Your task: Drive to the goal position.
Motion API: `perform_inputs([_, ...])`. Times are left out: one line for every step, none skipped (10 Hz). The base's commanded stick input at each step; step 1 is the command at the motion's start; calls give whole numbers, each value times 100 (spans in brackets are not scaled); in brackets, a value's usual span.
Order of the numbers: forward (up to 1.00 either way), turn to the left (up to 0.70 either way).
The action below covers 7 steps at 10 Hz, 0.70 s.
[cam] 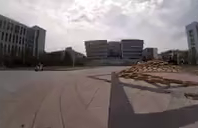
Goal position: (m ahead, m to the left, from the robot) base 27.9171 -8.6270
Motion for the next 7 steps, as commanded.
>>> perform_inputs([70, 0])
perform_inputs([70, 0])
perform_inputs([70, 0])
perform_inputs([70, 0])
perform_inputs([70, 0])
perform_inputs([70, 0])
perform_inputs([70, 0])
